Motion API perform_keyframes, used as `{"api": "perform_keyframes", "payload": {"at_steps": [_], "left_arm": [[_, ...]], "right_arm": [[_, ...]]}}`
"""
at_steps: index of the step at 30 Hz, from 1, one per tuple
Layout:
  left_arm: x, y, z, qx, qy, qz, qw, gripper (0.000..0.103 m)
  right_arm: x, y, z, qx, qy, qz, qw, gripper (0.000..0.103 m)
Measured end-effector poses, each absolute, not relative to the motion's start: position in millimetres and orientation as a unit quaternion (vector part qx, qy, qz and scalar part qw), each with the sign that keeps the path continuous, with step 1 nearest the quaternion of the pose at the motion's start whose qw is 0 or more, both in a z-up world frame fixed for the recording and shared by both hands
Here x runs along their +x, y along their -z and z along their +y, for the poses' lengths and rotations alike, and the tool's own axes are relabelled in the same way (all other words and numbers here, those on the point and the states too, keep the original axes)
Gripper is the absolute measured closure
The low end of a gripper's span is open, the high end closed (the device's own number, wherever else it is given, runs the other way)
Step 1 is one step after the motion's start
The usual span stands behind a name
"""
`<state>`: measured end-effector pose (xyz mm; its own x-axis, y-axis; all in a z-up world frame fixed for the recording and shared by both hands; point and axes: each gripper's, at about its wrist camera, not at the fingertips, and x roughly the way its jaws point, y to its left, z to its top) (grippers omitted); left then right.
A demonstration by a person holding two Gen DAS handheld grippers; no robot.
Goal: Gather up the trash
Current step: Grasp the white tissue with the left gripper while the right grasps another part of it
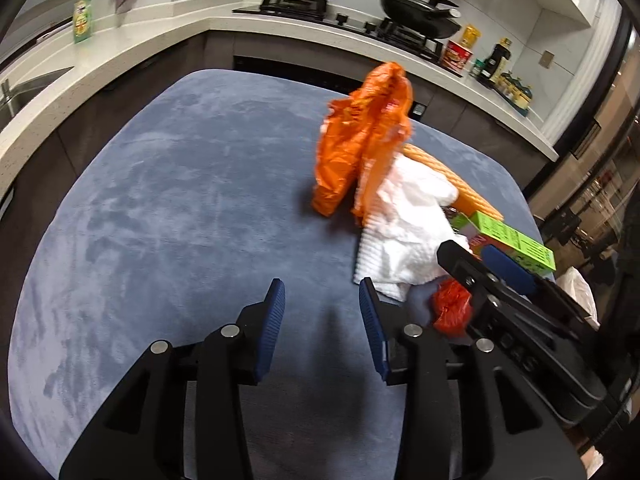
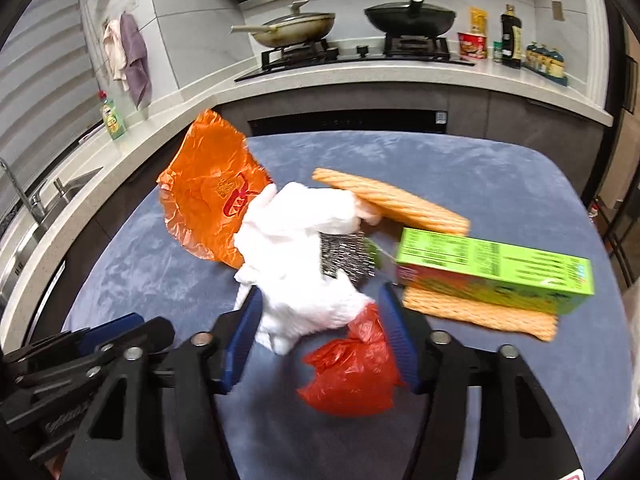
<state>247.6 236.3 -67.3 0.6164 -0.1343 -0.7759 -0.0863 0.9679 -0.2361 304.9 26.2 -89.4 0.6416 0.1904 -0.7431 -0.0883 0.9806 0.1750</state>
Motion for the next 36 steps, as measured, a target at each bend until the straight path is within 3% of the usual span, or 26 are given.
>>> {"api": "perform_keyframes", "payload": {"at_steps": [2, 3, 6, 12, 26, 30, 32, 36], "left_arm": [[248.1, 67.5, 239.3, -0.128, 0.009, 0.439, 0.889, 0.059], [248.0, 67.3, 239.9, -0.129, 0.008, 0.438, 0.89, 0.058], [245.9, 64.5, 237.3, -0.124, 0.01, 0.434, 0.892, 0.058], [242.5, 57.3, 217.2, -0.113, 0.031, 0.431, 0.895, 0.057], [209.9, 40.0, 137.1, -0.086, 0.121, 0.426, 0.893, 0.027], [208.5, 48.5, 108.9, -0.064, 0.138, 0.435, 0.887, 0.027], [213.1, 55.8, 97.8, -0.052, 0.139, 0.441, 0.885, 0.036], [218.9, 66.0, 86.6, -0.048, 0.15, 0.456, 0.876, 0.045]], "right_arm": [[311.8, 97.4, 28.4, 0.06, -0.078, 0.428, 0.899, 0.07], [312.6, 98.8, 27.5, 0.061, -0.079, 0.431, 0.897, 0.083], [305.6, 96.6, 23.1, 0.079, -0.095, 0.433, 0.893, 0.094], [272.4, 79.9, 4.9, 0.087, -0.094, 0.421, 0.898, 0.097], [183.0, 90.5, -69.8, 0.122, -0.036, 0.451, 0.883, 0.097], [172.8, 95.7, -79.4, 0.14, -0.035, 0.452, 0.88, 0.097], [170.2, 96.4, -81.8, 0.144, -0.038, 0.452, 0.88, 0.097], [167.5, 97.1, -84.4, 0.15, -0.041, 0.449, 0.88, 0.097]]}}
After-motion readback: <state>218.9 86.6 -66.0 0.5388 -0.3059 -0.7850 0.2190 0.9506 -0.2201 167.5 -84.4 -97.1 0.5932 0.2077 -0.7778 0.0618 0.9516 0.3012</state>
